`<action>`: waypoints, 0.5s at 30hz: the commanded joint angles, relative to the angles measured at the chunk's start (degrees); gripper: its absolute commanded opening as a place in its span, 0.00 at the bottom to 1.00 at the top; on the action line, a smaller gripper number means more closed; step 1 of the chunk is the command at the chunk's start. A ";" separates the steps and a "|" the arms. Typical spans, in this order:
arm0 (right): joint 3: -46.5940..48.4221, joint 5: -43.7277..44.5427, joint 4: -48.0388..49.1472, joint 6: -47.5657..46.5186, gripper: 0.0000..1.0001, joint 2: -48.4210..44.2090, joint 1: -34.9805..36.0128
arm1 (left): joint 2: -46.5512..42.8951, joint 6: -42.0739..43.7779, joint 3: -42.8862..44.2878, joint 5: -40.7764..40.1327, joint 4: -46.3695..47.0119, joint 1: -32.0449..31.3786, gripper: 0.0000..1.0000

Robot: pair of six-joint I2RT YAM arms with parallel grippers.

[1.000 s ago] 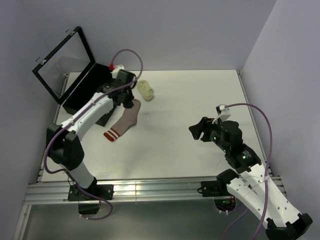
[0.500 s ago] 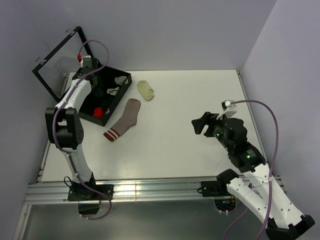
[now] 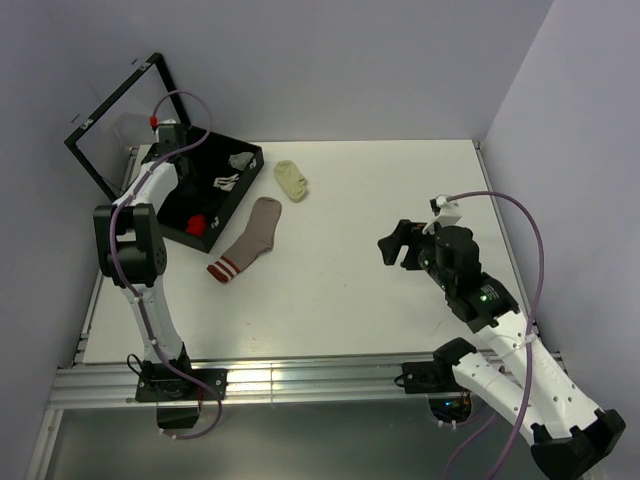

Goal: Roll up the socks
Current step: Place the sock in the storage box.

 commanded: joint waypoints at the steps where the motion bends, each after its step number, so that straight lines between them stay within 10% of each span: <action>1: 2.14 0.28 3.49 -1.12 0.84 0.52 -0.23 | -0.13 3.10 -1.59 -1.72 5.01 0.65 0.00; 15: 2.31 0.62 4.55 -0.50 0.83 2.72 -0.31 | -2.24 3.37 -8.09 4.60 3.79 0.65 0.00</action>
